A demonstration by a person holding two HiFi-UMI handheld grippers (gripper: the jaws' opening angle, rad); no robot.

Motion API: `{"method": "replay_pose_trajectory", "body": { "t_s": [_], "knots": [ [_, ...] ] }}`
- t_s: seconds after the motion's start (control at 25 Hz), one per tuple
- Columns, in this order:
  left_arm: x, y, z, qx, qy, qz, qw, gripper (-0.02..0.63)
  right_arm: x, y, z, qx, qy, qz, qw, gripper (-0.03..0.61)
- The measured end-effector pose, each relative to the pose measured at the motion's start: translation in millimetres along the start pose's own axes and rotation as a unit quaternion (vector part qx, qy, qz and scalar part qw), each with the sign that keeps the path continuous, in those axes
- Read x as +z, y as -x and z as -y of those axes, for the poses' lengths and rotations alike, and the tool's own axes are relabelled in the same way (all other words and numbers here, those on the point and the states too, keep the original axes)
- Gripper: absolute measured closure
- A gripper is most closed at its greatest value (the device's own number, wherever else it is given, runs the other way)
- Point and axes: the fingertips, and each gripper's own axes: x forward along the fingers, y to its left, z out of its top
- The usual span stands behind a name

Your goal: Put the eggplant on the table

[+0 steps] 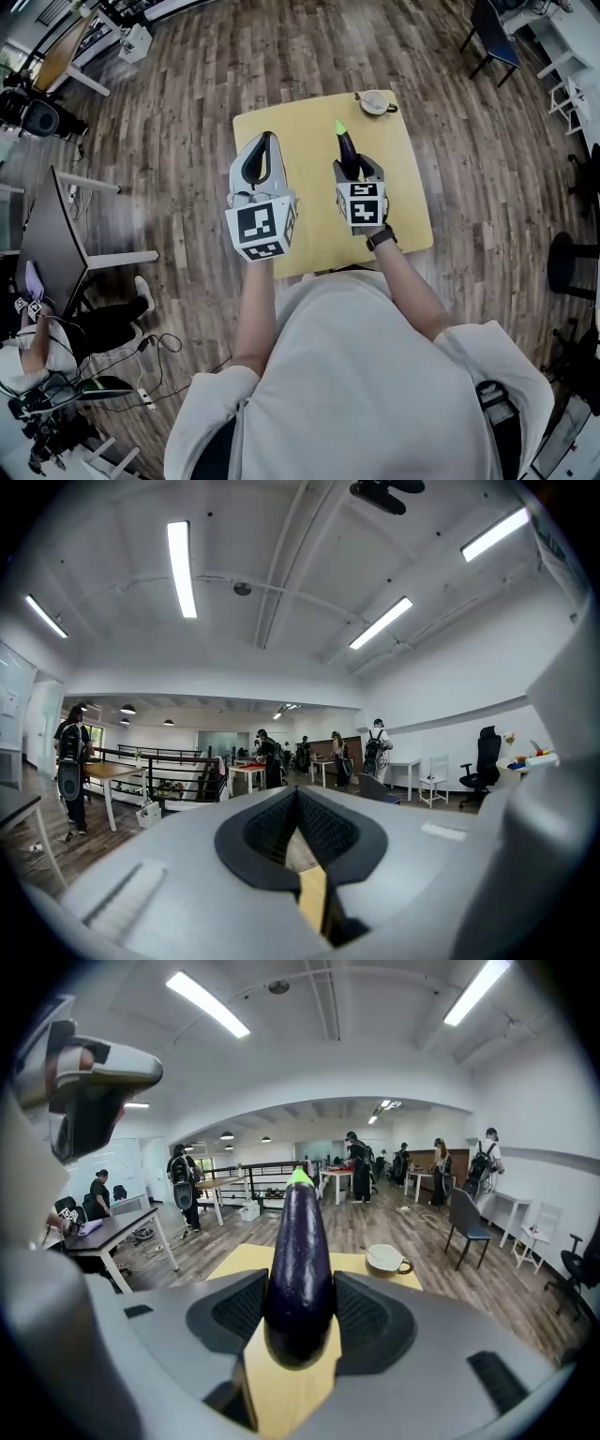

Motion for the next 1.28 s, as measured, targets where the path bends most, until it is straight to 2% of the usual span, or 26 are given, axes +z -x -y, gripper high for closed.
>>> {"method": "replay_pose_trajectory", "body": {
  "t_s": [0.4,0.8,1.28],
  "knots": [
    [-4.9,-2.9,-3.5,0.007,-0.003,-0.007,1.0000,0.604,-48.3,-22.7,2.0,0.005,0.001,-0.063,0.998,0.357],
    [-11.8,-11.5,-5.3,0.007,0.008,-0.018,0.9998,0.604,-102.3,-38.3,1.6,0.010,0.030,-0.125,0.992,0.357],
    [-34.0,-14.3,-5.3,0.012,0.010,-0.048,0.9987,0.604,-175.8,-45.2,-0.2,0.021,0.000,-0.208,0.978,0.357]
  ]
}}
